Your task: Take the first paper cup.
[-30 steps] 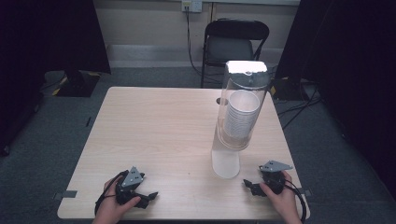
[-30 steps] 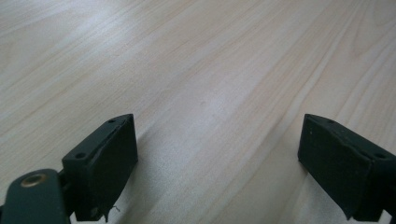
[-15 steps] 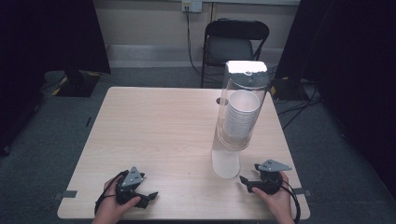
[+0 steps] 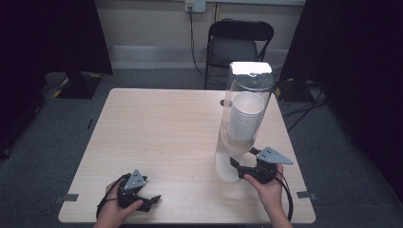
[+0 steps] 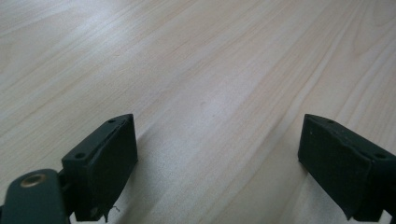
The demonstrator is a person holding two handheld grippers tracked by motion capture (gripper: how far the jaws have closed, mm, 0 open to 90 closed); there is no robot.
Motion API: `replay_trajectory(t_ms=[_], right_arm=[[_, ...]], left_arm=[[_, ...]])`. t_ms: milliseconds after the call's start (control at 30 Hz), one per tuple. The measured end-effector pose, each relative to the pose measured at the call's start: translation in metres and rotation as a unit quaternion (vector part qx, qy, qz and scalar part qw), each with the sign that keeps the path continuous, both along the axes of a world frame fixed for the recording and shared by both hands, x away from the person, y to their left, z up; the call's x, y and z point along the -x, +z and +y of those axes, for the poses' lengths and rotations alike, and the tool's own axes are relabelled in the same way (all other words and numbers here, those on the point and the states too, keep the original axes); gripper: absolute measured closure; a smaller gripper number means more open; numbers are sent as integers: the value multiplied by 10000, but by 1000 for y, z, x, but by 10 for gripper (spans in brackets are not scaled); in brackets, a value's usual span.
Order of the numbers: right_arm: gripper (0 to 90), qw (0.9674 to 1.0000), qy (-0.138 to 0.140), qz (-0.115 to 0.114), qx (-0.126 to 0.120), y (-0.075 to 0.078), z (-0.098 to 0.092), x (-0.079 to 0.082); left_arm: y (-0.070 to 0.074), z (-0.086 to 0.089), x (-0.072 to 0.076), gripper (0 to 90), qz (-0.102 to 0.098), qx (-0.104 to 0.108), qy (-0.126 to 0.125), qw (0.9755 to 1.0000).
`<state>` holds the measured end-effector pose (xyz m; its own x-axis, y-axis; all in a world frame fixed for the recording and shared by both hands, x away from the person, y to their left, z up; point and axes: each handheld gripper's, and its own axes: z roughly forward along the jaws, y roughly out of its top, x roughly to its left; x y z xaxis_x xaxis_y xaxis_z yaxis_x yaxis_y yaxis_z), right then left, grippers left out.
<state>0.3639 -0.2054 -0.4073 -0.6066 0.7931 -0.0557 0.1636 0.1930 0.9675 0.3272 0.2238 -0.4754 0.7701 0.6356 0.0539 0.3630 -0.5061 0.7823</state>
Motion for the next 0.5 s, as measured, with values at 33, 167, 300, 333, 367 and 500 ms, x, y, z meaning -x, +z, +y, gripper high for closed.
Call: replay_trajectory(t_ms=[33, 167, 300, 333, 367, 500], right_arm=[[172, 10000, 25, -61, -17, 2, 2, -1], [171, 9999, 38, -130, -98, 8, 8, -5], [169, 9996, 111, -188, -149, 13, 13, -7], [169, 9996, 104, -231, -156, 13, 14, -7], [169, 9994, 108, -274, -185, 14, 15, -8], [170, 9994, 129, -234, -222, 14, 17, -11]], left_arm=[[0, 0, 0, 113, 0, 2, 1, 10000], [0, 0, 0, 114, -2, 1, 1, 10000], [0, 0, 0, 113, 0, 1, 0, 10000], [0, 0, 0, 113, -1, -2, -2, 10000], [0, 0, 0, 113, -1, 1, 0, 10000], [0, 0, 0, 113, -3, -3, -3, 10000]])
